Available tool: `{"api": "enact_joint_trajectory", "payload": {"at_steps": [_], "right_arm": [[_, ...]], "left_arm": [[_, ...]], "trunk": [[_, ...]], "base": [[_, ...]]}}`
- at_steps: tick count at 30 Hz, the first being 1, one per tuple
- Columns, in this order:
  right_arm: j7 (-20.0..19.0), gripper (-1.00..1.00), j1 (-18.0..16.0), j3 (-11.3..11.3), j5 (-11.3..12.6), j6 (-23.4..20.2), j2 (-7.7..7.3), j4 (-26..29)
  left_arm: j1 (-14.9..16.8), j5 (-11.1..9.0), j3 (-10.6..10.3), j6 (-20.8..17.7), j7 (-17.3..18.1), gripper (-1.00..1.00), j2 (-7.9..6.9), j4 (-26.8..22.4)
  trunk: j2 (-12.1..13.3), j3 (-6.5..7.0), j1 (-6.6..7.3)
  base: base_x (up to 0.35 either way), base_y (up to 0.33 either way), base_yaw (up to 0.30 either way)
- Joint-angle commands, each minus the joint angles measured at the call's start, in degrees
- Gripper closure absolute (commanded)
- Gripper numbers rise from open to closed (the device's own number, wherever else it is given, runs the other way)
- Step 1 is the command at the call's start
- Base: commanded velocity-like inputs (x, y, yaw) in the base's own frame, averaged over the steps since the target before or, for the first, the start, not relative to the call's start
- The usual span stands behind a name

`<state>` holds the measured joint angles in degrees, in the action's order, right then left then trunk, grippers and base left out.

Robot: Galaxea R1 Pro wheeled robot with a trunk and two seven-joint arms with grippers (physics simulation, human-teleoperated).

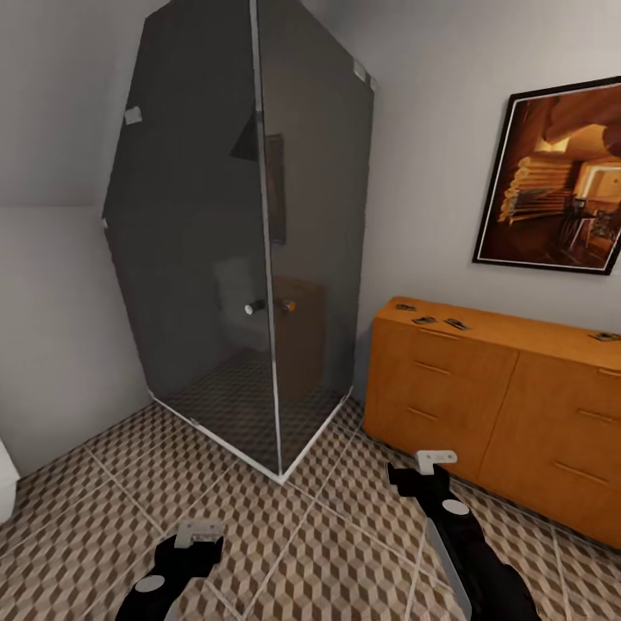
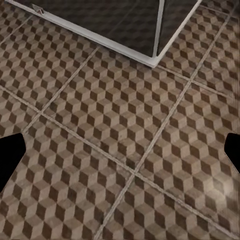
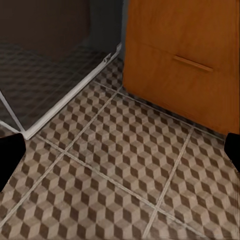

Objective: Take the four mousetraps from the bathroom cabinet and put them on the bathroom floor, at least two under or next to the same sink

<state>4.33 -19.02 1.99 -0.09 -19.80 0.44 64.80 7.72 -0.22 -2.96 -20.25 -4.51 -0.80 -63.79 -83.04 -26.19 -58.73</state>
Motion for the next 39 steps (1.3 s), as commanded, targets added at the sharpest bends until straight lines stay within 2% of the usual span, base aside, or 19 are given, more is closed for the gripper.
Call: {"api": "enact_joint_trajectory", "payload": {"at_steps": [1, 20, 39], "right_arm": [[0.3, -1.0, 0.0, 0.1, 0.0, -0.3, 0.0, 0.1], [0.3, -1.0, 0.0, 0.1, 0.0, -0.3, 0.0, 0.1], [0.3, -1.0, 0.0, 0.1, 0.0, -0.3, 0.0, 0.1]], "left_arm": [[0.0, 0.0, -0.2, -0.3, -0.4, -1.0, -0.07, -0.1], [0.0, 0.0, -0.3, -0.3, -0.4, -1.0, -0.07, 0.0], [0.0, 0.0, -1.2, -0.3, -0.4, -1.0, -0.07, 0.1]], "trunk": [[0.0, -0.07, 0.0], [0.0, -0.07, 0.0], [0.0, -0.07, 0.0]], "base": [[0.0, 0.0, -0.28], [0.0, 0.0, -0.276], [0.0, 0.0, -0.26]]}}
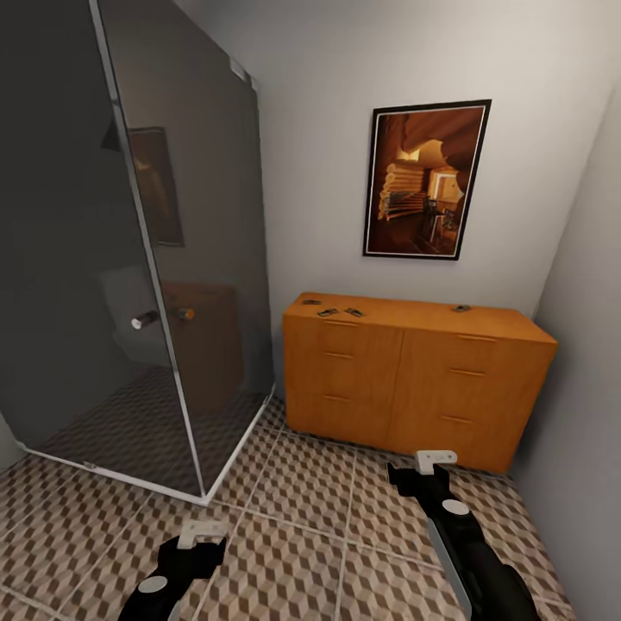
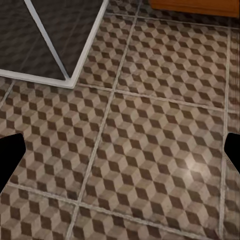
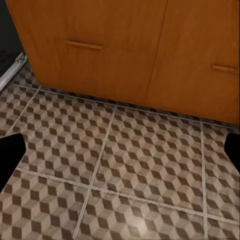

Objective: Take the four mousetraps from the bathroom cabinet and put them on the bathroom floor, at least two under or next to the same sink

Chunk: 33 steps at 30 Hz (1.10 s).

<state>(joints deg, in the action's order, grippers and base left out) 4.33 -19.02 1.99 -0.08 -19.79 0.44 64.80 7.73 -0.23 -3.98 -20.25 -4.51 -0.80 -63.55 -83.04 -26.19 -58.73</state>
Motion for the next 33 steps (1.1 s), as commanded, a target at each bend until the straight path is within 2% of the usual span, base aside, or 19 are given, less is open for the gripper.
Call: {"api": "enact_joint_trajectory", "payload": {"at_steps": [1, 33], "right_arm": [[0.3, -1.0, 0.0, 0.1, 0.0, -0.3, -0.01, 0.1], [0.3, -1.0, 0.0, 0.1, 0.0, -0.3, -0.01, 0.0]], "left_arm": [[0.0, 0.0, -0.3, -0.3, -0.4, -1.0, -0.07, -0.1], [0.0, 0.0, -1.1, -0.3, -0.4, -1.0, -0.07, -0.1]], "trunk": [[0.0, -0.07, 0.0], [0.0, -0.07, 0.0]], "base": [[0.0, 0.0, -0.248], [0.0, 0.0, -0.225]]}}
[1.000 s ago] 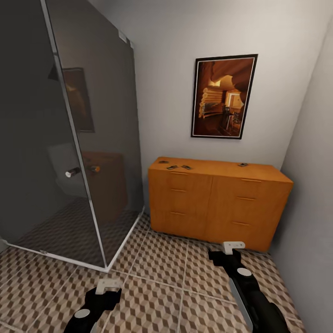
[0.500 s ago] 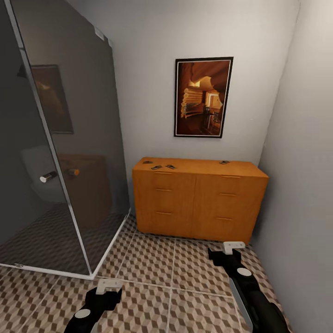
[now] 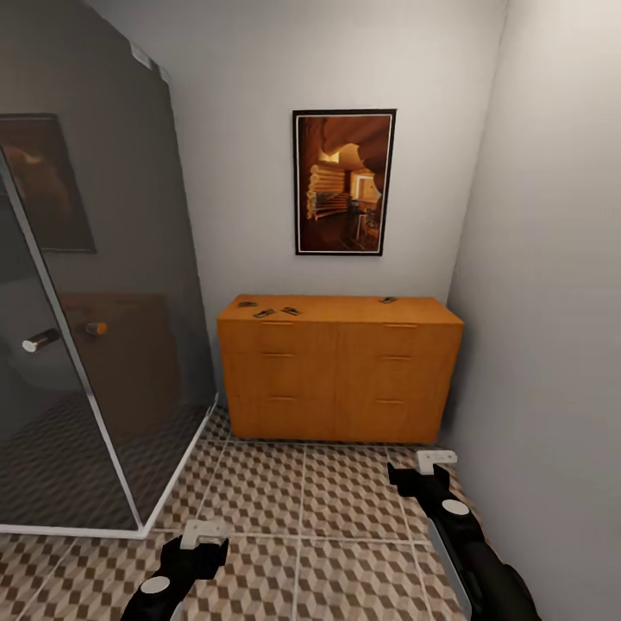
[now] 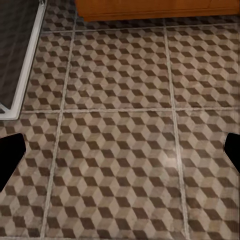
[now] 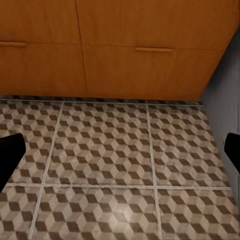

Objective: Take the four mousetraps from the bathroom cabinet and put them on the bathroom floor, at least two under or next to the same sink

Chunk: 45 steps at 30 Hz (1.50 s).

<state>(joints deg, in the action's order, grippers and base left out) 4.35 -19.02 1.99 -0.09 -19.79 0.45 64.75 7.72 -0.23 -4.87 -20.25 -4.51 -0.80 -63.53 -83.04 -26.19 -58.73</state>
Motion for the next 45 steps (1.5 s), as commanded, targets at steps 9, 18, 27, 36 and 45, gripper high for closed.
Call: {"api": "enact_joint_trajectory", "payload": {"at_steps": [9, 18, 27, 36, 45], "right_arm": [[0.4, -1.0, 0.0, 0.1, -0.1, -0.3, -0.01, 0.1], [0.4, -1.0, 0.0, 0.1, -0.1, -0.3, -0.01, 0.1], [0.4, -1.0, 0.0, 0.1, -0.1, -0.3, -0.01, 0.0], [0.5, -1.0, 0.0, 0.1, -0.1, -0.3, -0.01, 0.0], [0.4, -1.0, -0.1, 0.1, -0.1, -0.2, 0.11, -2.5]], "left_arm": [[0.0, 0.0, -0.2, -0.3, -0.4, -1.0, -0.07, -0.1], [0.0, 0.0, -0.2, -0.3, -0.4, -1.0, -0.07, -0.1], [0.0, 0.0, -0.3, -0.3, -0.4, -1.0, -0.07, -0.1], [0.0, 0.0, -1.6, -0.3, -0.4, -1.0, -0.07, -0.1], [0.0, 0.0, -1.9, -0.3, -0.4, -1.0, -0.07, -0.1]], "trunk": [[0.0, -0.07, 0.0], [0.0, -0.07, 0.0], [0.0, -0.07, 0.0], [0.0, -0.07, 0.0], [0.0, -0.07, 0.0]], "base": [[0.0, 0.003, -0.085], [0.0, 0.205, -0.002], [0.0, 0.073, 0.0], [0.0, 0.003, 0.0], [0.0, 0.0, 0.0]]}}
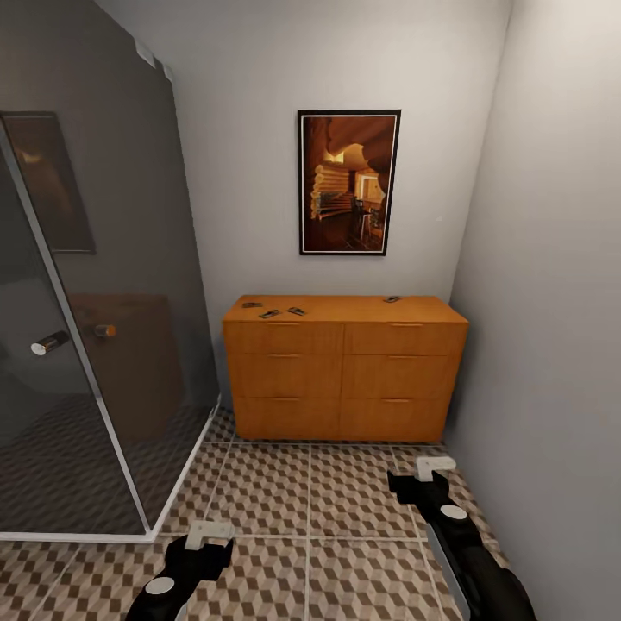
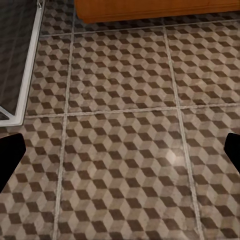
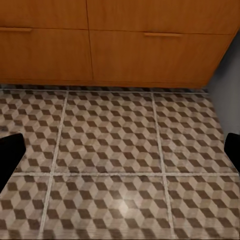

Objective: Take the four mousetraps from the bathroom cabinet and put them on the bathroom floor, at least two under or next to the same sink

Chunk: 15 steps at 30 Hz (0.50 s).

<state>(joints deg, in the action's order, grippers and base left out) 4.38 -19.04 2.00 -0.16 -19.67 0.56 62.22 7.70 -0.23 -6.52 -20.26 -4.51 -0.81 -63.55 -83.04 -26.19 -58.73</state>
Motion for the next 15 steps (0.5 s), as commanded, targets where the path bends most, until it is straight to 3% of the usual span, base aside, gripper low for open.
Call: {"api": "enact_joint_trajectory", "payload": {"at_steps": [1, 5, 8, 11, 15], "right_arm": [[0.3, -1.0, 0.0, 0.1, 0.0, -0.3, 0.0, -0.6], [0.3, -1.0, 0.0, 0.1, 0.0, 0.3, 0.05, -5.8], [0.1, -1.0, 0.0, 0.1, 0.0, 2.8, 0.05, -15.3], [0.2, -1.0, 0.0, -0.1, -0.1, 12.0, -0.04, -30.2], [0.4, -1.0, 0.0, -0.1, -0.1, 19.9, -0.18, -38.9]], "left_arm": [[0.0, 0.0, -0.3, -0.3, -0.4, -1.0, -0.07, -0.1], [0.0, 0.0, -0.9, -0.3, -0.4, -1.0, -0.07, 0.8], [0.0, 0.0, -1.1, -0.3, -0.5, -1.0, -0.07, 1.9], [0.0, 0.0, -1.1, -0.3, -0.6, -1.0, 0.03, 3.4], [0.0, 0.0, -1.2, -0.2, -0.6, -1.0, 0.61, 5.9]], "trunk": [[0.0, -0.06, 0.0], [0.0, -0.06, 0.0], [0.0, -0.06, 0.0], [0.0, -0.06, 0.0], [0.0, -0.06, 0.0]], "base": [[0.0, 0.0, 0.0], [0.0, 0.0, 0.0], [0.0, 0.0, 0.0], [0.0, 0.0, 0.0], [0.0, 0.0, 0.0]]}}
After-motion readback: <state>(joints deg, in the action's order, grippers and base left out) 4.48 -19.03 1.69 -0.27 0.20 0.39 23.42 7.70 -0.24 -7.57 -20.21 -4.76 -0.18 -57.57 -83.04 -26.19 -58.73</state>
